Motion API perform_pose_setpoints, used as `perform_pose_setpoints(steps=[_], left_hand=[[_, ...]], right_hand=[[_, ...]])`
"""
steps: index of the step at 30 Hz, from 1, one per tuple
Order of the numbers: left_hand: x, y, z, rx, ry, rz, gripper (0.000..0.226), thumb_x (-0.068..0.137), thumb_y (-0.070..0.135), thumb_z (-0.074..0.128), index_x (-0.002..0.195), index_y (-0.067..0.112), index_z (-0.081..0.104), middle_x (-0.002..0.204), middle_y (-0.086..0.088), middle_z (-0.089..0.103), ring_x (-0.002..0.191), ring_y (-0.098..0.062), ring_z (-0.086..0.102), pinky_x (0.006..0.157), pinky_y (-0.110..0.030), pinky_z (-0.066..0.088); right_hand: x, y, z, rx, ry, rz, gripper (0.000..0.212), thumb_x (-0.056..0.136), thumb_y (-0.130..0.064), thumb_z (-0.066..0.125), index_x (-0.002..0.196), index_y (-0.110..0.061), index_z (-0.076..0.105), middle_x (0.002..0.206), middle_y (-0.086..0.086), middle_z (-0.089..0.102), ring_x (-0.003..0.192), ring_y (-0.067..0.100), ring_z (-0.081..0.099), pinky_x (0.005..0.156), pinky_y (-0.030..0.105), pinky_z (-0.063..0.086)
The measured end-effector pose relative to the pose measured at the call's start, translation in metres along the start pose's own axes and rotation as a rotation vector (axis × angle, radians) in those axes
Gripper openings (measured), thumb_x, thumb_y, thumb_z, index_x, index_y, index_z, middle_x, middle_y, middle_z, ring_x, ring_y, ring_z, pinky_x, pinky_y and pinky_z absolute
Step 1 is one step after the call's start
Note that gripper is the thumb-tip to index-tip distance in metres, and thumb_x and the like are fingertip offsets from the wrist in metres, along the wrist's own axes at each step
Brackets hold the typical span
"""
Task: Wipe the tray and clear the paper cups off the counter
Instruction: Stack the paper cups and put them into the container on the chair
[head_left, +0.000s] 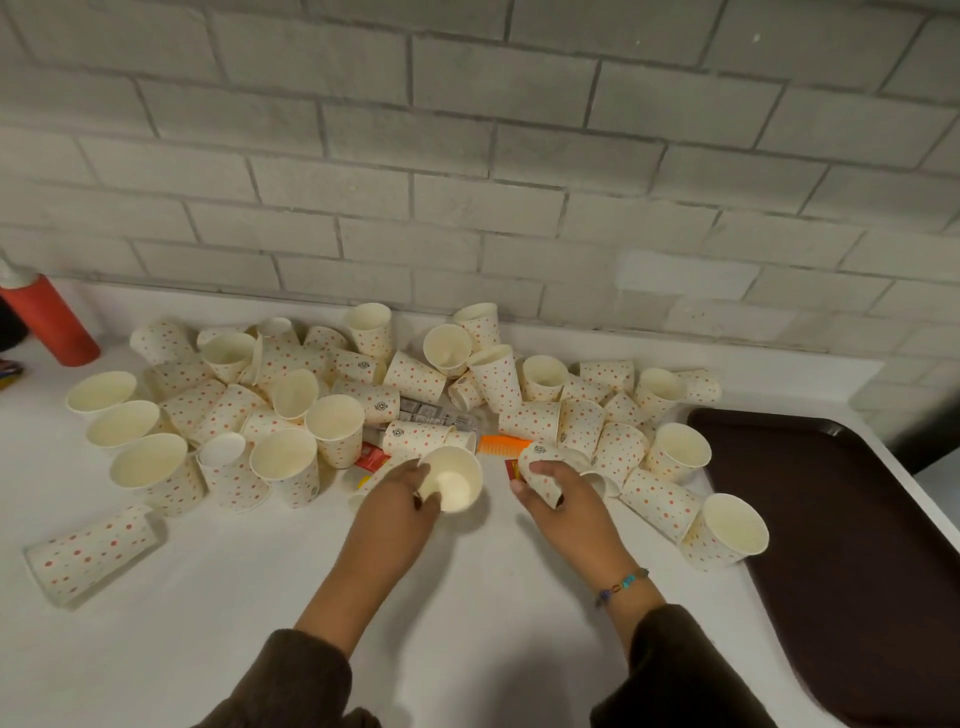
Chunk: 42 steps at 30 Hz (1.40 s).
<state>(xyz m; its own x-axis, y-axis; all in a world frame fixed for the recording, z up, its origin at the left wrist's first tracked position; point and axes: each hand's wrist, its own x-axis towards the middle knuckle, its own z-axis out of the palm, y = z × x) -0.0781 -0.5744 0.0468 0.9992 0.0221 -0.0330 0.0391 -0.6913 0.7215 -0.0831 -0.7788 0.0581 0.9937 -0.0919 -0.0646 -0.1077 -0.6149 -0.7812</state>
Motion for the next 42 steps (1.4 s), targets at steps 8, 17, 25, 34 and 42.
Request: perform_pose_setpoints(steps=[8, 17, 25, 34, 42], left_hand=[[-0.024, 0.029, 0.022, -0.21, -0.078, 0.224, 0.031, 0.088, 0.016, 0.058, 0.115, 0.031, 0.064, 0.133, 0.006, 0.055, 0.096, -0.001, 0.061, 0.089, -0.014, 0.046], [0.061, 0.017, 0.025, 0.356, 0.063, 0.034, 0.059, 0.081, 0.044, 0.06, 0.131, 0.016, 0.045, 0.138, -0.013, 0.042, 0.126, -0.033, 0.038, 0.102, -0.042, 0.034], [0.082, 0.003, 0.043, 0.592, 0.006, 0.198, 0.042, 0.087, 0.014, 0.053, 0.129, 0.011, 0.05, 0.131, -0.012, 0.052, 0.125, -0.03, 0.042, 0.107, -0.042, 0.036], [0.054, 0.011, 0.047, 0.341, 0.076, 0.429, 0.04, 0.084, -0.007, 0.049, 0.12, 0.005, 0.062, 0.117, -0.018, 0.064, 0.107, -0.035, 0.056, 0.096, -0.042, 0.044], [-0.021, 0.047, 0.053, -0.175, 0.139, 0.413, 0.03, 0.09, 0.008, 0.048, 0.113, 0.019, 0.065, 0.115, -0.001, 0.065, 0.102, -0.016, 0.056, 0.089, -0.027, 0.04]], right_hand=[[-0.002, -0.005, 0.012, -0.165, 0.032, -0.022, 0.038, 0.092, -0.013, 0.047, 0.129, -0.02, 0.051, 0.119, 0.006, 0.061, 0.105, 0.022, 0.057, 0.08, 0.024, 0.043], [-0.022, 0.006, -0.013, -0.13, 0.158, 0.03, 0.024, 0.089, -0.013, 0.055, 0.106, -0.03, 0.049, 0.089, -0.008, 0.051, 0.078, 0.012, 0.049, 0.06, 0.019, 0.036], [-0.067, 0.023, -0.03, -0.039, 0.32, 0.083, 0.014, 0.084, -0.023, 0.063, 0.087, -0.032, 0.053, 0.094, -0.011, 0.059, 0.085, 0.011, 0.054, 0.07, 0.018, 0.039], [-0.118, 0.048, -0.03, -0.064, 0.375, 0.133, 0.023, 0.084, -0.013, 0.057, 0.091, -0.034, 0.057, 0.093, -0.008, 0.064, 0.084, 0.015, 0.057, 0.066, 0.016, 0.04], [-0.146, 0.069, -0.053, 0.01, 0.405, 0.165, 0.04, 0.084, -0.01, 0.058, 0.11, -0.035, 0.041, 0.112, 0.002, 0.066, 0.103, 0.019, 0.062, 0.073, 0.011, 0.041]])
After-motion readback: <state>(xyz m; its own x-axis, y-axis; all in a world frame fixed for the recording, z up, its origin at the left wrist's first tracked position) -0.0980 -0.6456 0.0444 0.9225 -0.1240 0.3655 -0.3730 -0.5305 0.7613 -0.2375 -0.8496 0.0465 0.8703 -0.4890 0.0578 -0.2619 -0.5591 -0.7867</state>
